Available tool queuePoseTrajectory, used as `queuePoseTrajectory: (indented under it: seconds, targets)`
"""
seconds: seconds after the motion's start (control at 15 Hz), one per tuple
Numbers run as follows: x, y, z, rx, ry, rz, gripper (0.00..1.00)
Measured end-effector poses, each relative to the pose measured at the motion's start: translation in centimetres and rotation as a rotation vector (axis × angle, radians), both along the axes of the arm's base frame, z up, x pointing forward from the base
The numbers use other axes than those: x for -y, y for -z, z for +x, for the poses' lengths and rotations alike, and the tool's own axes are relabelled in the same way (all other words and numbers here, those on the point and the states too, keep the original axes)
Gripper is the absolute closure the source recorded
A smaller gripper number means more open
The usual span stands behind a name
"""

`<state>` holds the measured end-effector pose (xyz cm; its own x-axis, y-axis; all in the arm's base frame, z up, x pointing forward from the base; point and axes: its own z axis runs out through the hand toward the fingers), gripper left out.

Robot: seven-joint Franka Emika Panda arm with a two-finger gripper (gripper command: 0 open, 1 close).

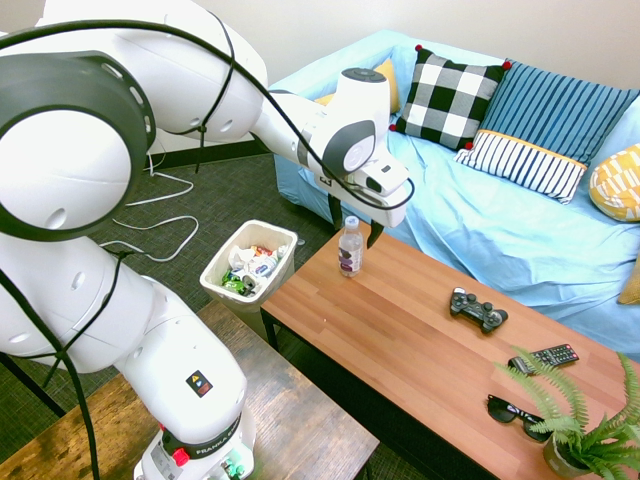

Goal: Throw the bottle in the trash bin

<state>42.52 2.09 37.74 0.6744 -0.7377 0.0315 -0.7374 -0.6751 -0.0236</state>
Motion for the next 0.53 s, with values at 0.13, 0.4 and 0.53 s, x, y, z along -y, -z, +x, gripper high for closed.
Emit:
queuePoseTrajectory:
  seconds: [0.13,0.4,0.53]
  targets:
    - [-0.1,0.0,0.1,0.002,0.000,0.000,0.00]
    - [-2.1,1.0,1.2,0.054,0.028,-0.008,0.00]
    - [-3.7,1.3,2.2,0.084,0.042,-0.014,0.00]
